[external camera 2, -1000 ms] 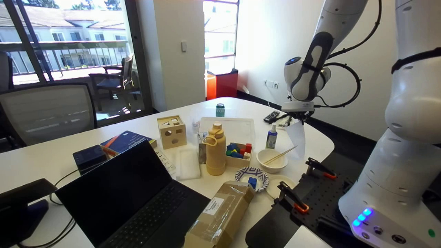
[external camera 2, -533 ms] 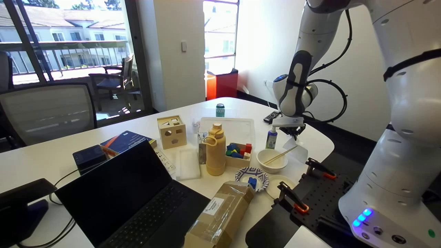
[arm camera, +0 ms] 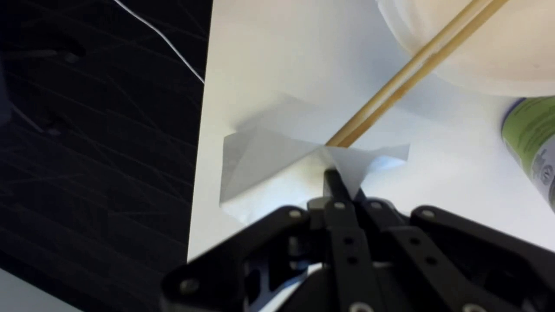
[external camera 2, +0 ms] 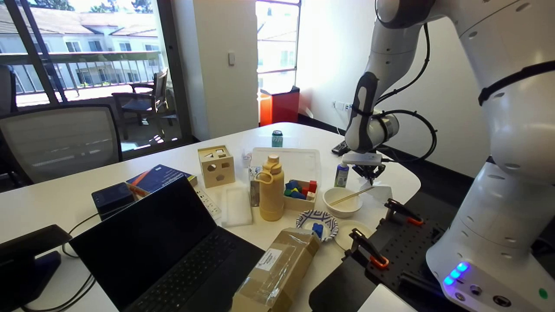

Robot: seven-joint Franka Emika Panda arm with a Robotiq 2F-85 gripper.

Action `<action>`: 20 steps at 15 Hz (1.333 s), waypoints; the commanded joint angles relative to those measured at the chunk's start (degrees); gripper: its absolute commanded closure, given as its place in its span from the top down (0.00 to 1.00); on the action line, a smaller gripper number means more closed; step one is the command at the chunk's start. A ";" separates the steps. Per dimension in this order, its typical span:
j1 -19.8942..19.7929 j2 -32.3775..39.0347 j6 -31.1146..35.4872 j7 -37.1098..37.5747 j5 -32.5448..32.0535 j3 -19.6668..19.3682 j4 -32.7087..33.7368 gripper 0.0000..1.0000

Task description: Pick up a tissue and put it on the table

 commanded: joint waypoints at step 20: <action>5.28 -11.00 9.70 -7.76 9.35 -9.91 -9.63 0.00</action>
